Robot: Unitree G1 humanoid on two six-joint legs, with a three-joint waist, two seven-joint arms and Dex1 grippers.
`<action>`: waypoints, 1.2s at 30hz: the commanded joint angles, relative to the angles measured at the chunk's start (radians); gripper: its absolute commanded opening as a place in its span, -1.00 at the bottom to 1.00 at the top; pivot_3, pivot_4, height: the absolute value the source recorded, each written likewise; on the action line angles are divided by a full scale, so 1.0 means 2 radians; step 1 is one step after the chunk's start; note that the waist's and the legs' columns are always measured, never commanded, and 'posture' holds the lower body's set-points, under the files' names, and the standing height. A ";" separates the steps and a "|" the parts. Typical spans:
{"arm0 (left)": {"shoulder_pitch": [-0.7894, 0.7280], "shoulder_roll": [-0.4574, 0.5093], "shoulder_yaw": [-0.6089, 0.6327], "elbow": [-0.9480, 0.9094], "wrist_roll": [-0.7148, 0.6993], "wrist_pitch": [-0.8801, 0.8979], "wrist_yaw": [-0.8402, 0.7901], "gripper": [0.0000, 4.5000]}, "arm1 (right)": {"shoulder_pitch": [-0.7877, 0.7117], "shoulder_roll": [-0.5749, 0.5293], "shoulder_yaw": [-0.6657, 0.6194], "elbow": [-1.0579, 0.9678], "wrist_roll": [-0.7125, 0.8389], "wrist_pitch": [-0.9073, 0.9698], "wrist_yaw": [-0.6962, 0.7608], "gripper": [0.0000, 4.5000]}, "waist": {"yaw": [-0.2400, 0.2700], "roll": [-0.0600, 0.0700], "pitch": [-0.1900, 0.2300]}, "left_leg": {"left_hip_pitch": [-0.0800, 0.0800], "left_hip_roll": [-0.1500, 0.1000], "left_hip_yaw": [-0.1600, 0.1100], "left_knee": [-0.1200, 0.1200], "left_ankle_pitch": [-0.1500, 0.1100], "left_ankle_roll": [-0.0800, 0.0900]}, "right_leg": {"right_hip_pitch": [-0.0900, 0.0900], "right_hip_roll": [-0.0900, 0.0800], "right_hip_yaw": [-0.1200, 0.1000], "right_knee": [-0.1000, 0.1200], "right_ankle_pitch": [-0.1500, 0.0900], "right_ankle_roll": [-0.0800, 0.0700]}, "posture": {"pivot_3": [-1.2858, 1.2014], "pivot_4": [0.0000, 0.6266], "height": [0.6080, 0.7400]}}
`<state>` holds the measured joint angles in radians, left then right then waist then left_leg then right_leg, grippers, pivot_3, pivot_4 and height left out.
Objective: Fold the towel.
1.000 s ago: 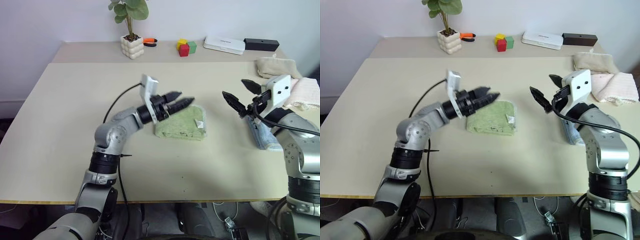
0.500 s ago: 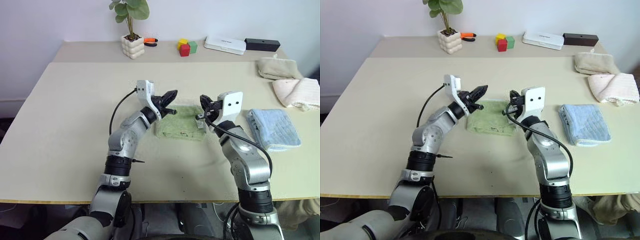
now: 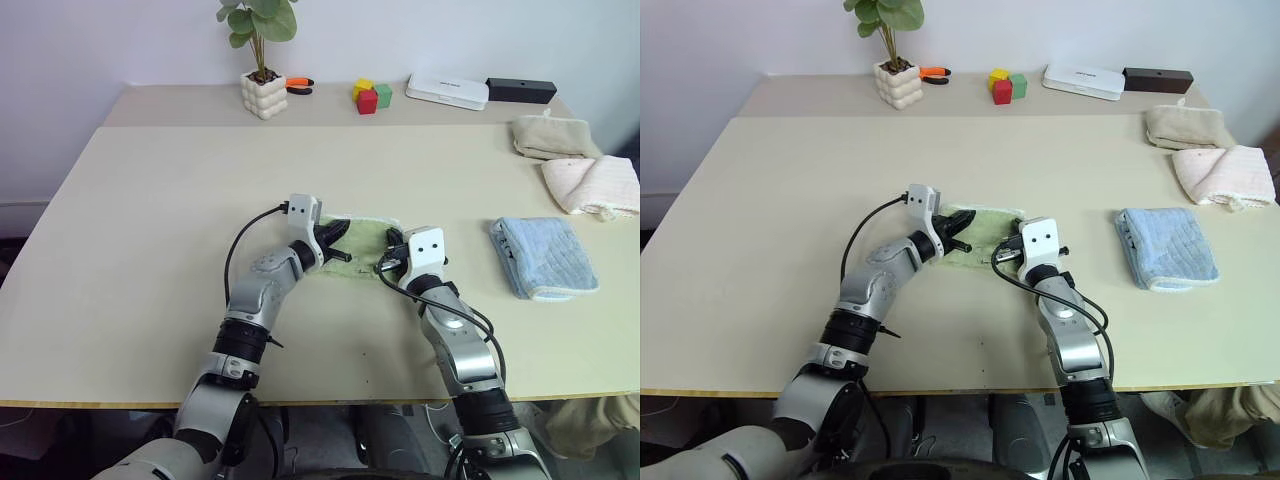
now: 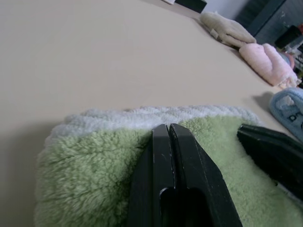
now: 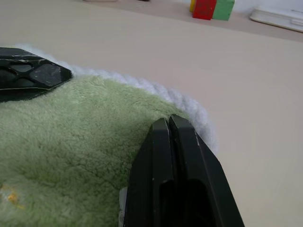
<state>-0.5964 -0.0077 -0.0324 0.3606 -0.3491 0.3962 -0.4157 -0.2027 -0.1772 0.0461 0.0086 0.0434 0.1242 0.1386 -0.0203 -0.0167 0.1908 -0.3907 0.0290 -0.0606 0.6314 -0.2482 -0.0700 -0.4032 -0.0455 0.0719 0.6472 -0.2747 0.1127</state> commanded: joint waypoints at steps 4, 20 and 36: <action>0.006 0.017 0.020 -0.045 -0.025 -0.006 -0.044 0.03 | -0.021 -0.009 -0.057 -0.026 0.047 0.023 0.017 0.04 | 0.000 0.000 0.000 | 0.000 0.000 0.000 0.000 0.000 0.000 | 0.000 0.000 0.000 0.000 0.000 0.000 | 0.03 -0.52 1.00; 0.022 0.171 0.054 -0.122 -0.075 -0.018 -0.217 0.99 | -0.097 -0.096 -0.140 -0.099 0.269 0.392 0.076 0.99 | -0.001 0.001 0.001 | -0.001 0.000 0.000 0.000 0.000 0.000 | -0.001 0.000 0.000 0.000 0.000 0.000 | 0.03 -0.52 1.00; 0.124 0.289 0.075 -0.221 -0.127 0.012 -0.332 1.00 | -0.109 -0.031 -0.145 -0.086 0.354 0.530 0.080 0.20 | -0.014 0.001 0.001 | -0.001 0.001 0.000 -0.001 0.000 0.000 | -0.001 0.001 0.000 0.000 0.000 0.000 | 0.03 -0.52 1.00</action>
<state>-0.3470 0.5669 0.1001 -0.0450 -0.5804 0.4251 -1.0803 -0.4030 -0.2607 -0.2257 -0.1456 0.6944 1.1495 0.2972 -0.0491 -0.0154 0.1921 -0.3921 0.0314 -0.0604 0.6295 -0.2486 -0.0692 -0.4066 -0.0440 0.0717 0.6483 -0.2749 0.1120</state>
